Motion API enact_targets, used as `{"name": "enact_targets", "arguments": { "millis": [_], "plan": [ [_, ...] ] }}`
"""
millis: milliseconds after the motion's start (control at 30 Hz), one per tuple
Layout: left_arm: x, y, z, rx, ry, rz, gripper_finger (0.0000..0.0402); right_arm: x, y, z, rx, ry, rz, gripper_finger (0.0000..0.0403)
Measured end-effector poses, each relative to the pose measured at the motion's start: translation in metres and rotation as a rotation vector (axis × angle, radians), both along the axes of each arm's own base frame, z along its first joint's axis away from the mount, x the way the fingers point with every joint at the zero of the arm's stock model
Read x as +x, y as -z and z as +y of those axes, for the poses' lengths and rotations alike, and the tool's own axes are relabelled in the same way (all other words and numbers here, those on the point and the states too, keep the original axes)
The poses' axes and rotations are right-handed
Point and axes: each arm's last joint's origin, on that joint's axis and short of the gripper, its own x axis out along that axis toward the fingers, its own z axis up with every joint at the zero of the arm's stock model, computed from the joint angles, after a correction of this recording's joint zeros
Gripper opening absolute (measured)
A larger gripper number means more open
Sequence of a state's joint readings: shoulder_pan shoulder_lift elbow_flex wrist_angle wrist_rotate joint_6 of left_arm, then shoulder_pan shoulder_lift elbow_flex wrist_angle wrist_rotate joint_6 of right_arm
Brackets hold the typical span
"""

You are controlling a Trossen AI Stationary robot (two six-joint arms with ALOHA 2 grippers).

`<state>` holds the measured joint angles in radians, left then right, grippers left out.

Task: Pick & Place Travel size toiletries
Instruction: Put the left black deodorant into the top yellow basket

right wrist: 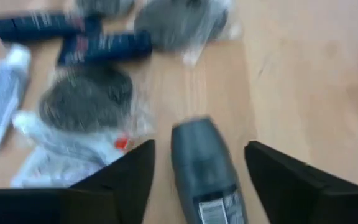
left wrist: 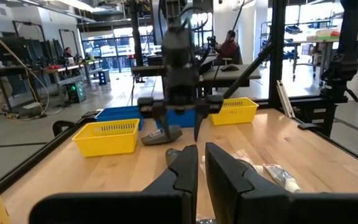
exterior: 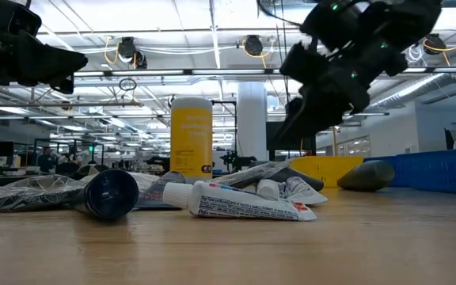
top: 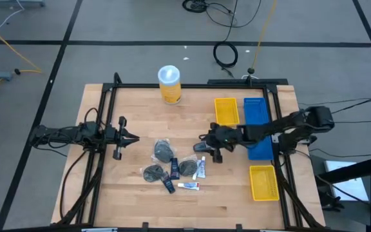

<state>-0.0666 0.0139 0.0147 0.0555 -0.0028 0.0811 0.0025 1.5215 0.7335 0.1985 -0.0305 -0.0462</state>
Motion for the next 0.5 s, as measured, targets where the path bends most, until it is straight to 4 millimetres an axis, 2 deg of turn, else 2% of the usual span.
{"name": "enact_targets", "arguments": {
  "millis": [100,200,333,500],
  "plan": [
    [0.0,0.0,0.0,0.0,0.001,0.0,0.0033,0.007,0.002,-0.01,0.033,-0.009,0.009,0.0291],
    [0.0,0.0,0.0,0.0,0.0,0.0,0.0033,0.008,0.015,-0.015,0.028,0.011,0.067,0.0306],
    [0.0,0.0,0.0,0.0,0.001,0.0,0.0033,0.011,0.027,-0.014,0.016,-0.005,0.095,0.0304],
    [0.0,0.0,0.0,0.0,0.001,0.0,0.0033,0.014,0.042,-0.007,0.019,-0.021,0.131,0.0282]
  ]
}}
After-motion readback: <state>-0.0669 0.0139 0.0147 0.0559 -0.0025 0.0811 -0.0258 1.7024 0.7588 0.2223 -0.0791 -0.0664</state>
